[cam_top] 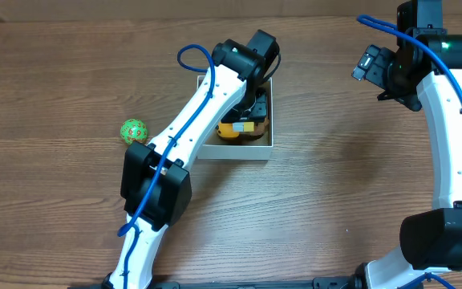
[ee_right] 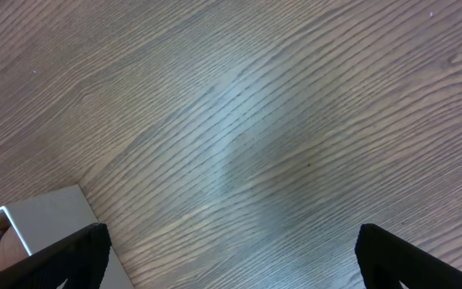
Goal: Pack container
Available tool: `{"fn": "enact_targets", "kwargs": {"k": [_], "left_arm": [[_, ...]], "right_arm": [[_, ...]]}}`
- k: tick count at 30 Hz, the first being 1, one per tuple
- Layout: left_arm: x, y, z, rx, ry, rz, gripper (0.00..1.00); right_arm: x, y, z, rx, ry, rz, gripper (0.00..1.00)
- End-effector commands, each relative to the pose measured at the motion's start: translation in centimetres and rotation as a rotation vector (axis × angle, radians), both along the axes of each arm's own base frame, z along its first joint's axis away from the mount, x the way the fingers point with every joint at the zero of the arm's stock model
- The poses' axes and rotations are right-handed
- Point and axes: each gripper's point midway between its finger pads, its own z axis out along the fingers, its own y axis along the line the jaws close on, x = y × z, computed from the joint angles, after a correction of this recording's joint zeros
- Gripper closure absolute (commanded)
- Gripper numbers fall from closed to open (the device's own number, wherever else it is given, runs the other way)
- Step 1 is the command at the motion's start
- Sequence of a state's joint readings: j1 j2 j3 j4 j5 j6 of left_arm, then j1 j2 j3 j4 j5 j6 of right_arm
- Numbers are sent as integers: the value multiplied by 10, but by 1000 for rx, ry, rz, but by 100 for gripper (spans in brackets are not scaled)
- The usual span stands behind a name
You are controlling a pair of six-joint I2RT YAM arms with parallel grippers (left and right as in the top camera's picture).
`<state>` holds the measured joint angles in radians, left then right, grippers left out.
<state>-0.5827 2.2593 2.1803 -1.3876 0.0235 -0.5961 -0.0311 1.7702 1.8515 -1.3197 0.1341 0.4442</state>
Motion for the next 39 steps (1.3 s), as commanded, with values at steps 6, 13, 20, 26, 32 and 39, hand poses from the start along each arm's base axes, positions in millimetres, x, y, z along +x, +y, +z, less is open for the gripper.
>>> {"fn": "enact_targets", "kwargs": {"k": [6,13,20,26,32,39], "left_arm": [[-9,-3,-3,55,-1,-19,51],[-9,-1,-4,66,-2,-15,51],[-18,6,-25,95,41,10,51],[-16,7,-41,101,39,12,51],[-17,7,-41,102,39,11,34],[-12,7,-39,102,19,13,26]], "right_arm": [[2,1,5,0,-17,1,0],[2,1,5,0,-17,2,0],[2,1,5,0,-17,2,0],[2,1,5,0,-17,2,0],[2,1,5,0,-17,2,0],[2,1,5,0,-17,2,0]]}}
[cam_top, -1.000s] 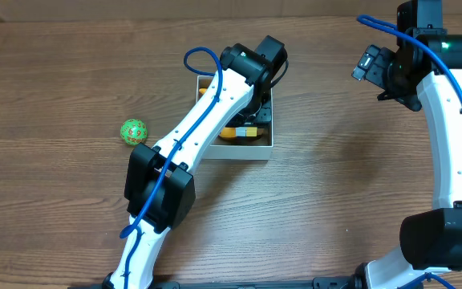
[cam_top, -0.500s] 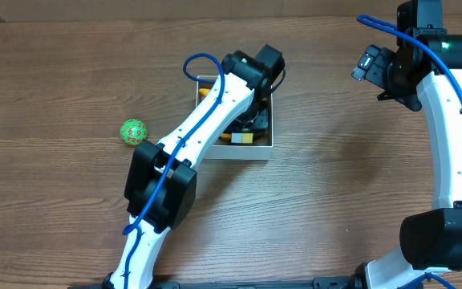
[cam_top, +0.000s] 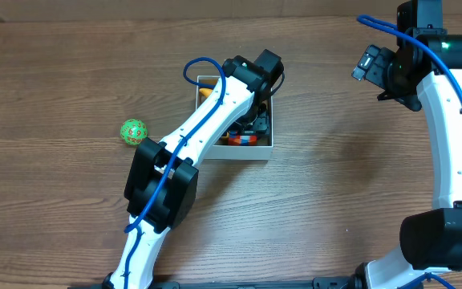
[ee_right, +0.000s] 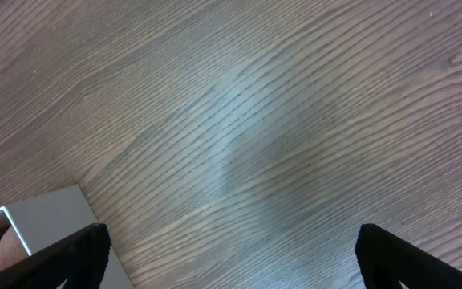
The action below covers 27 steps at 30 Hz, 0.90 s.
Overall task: Pack container
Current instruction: 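Open the left gripper and move it left to the green ball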
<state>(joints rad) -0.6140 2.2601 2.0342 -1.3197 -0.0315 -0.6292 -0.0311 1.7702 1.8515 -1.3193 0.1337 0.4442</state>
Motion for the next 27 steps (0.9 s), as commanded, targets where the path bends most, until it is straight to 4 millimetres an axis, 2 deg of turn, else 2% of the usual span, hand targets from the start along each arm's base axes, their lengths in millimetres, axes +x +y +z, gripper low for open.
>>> {"fn": "enact_targets", "kwargs": {"k": [1,4,7,12,15,18,23,27], "left_arm": [[6,2,1,12,-24,8,27],[13,-1,15,-7,-53,9,28],[21,2,40,-8,-96,14,29],[34,32,102,80,-216,48,29],[27,60,138,122,-250,99,27],[19,65,162,21,-249,78,25],[12,94,206,-49,-326,144,26],[-2,110,232,-66,-382,166,26]], "right_arm": [[2,1,5,0,-17,1,0],[2,1,5,0,-17,1,0],[2,1,5,0,-17,1,0],[2,1,5,0,-17,2,0],[2,1,5,0,-17,1,0],[2,1,5,0,-17,1,0],[2,1,5,0,-17,1,0],[2,1,5,0,-17,1,0]]}}
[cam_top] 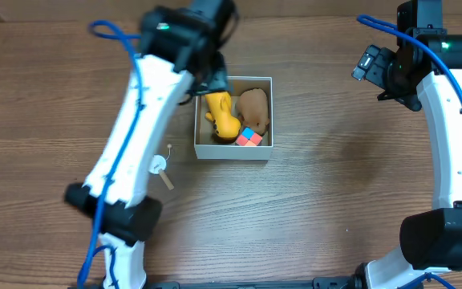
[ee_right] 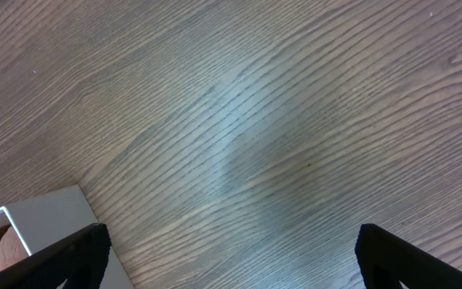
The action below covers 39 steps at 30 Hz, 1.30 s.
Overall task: Pack container
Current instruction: 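Open the left gripper and move it left to the green ball, then close the left gripper on the green numbered ball and lift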
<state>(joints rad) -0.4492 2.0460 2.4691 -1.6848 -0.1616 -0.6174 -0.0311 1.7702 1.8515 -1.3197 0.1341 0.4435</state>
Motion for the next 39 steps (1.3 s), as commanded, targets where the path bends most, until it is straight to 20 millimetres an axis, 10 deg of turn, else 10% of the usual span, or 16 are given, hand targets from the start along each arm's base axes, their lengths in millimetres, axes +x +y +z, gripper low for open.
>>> {"fn": "enact_targets", "kwargs": {"k": [1,11,15,23,31,39], "left_arm": [[-24,16,39,-21,-81,-12,26],[-97,98,17,223,-44,207,18],[-110,123,-15,277,-13,342,0],[-71,126,-91,81,73,343,0],[-33,165,-122,-82,101,457,0],[-9,163,-171,-107,170,450,0]], "right_arm": [[2,1,5,0,-17,1,0],[2,1,5,0,-17,1,0],[2,1,5,0,-17,1,0],[2,1,5,0,-17,1,0],[2,1,5,0,-17,1,0],[2,1,5,0,-17,1,0]]}}
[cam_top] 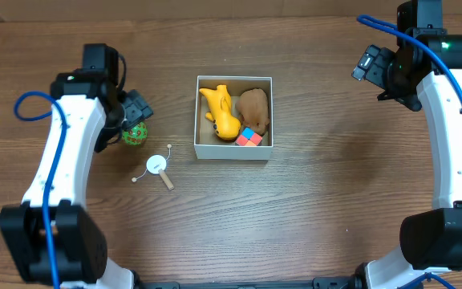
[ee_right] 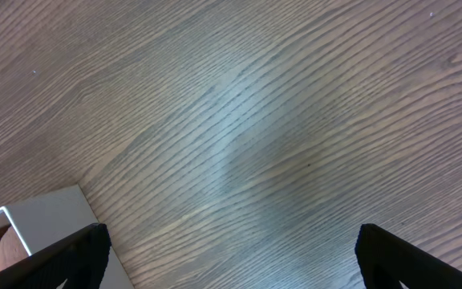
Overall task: Pack container
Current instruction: 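Close the left gripper on the green numbered ball and lift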
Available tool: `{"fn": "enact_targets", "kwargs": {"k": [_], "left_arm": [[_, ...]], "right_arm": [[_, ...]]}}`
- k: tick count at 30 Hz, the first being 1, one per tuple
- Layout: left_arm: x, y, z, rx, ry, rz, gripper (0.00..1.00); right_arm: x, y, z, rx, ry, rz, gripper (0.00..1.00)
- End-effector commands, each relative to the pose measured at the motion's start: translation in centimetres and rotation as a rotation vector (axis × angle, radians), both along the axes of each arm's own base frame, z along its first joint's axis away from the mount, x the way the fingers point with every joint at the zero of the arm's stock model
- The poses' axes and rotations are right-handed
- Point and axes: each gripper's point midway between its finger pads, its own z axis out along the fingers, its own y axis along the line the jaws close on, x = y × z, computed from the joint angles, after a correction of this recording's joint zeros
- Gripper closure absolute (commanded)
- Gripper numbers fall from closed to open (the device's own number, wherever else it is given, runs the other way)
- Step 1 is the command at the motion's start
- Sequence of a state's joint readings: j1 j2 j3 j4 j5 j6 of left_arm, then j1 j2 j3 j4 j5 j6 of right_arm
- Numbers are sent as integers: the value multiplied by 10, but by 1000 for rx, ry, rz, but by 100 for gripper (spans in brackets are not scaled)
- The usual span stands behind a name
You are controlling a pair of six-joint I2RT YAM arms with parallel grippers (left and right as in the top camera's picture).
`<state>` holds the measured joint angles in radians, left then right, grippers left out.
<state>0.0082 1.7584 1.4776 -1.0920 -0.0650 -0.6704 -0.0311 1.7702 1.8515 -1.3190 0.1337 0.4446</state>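
The white box stands mid-table and holds a yellow toy, a brown lump and a small coloured cube. A green patterned ball lies on the table to its left. My left gripper hangs right over the ball and partly covers it; how its jaws stand does not show. My right gripper is far right of the box. In the right wrist view the right gripper is open over bare wood, with the box's corner at lower left.
A small white disc with a wooden stick lies on the table between the ball and the box. The left arm's blue cable loops out at the far left. Wood table surface lies all around.
My left gripper has gone from the box's back left corner to the left side of the table, over the green ball. The box contents and my right arm are unchanged.
First my left gripper was down inside the box over the yellow toy. Then it was still in the box, by the coloured cube. After that it was outside at the box's back left corner, with three items inside. Now it is at the green ball.
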Motion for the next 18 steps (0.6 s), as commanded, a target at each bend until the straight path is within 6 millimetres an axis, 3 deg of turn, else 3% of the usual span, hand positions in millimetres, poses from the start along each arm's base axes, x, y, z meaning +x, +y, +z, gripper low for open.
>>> {"fn": "enact_targets", "kwargs": {"k": [1,6,18], "left_arm": [[11,-6,-29,-38,35,-33,0],[22,-4,-50,-41,43,-9,0],[30,0,-76,-32,68,6,0]], "right_arm": [[2,1,4,-1,-16,2,0],[2,1,4,-1,-16,2,0],[2,1,4,-1,-16,2,0]]}}
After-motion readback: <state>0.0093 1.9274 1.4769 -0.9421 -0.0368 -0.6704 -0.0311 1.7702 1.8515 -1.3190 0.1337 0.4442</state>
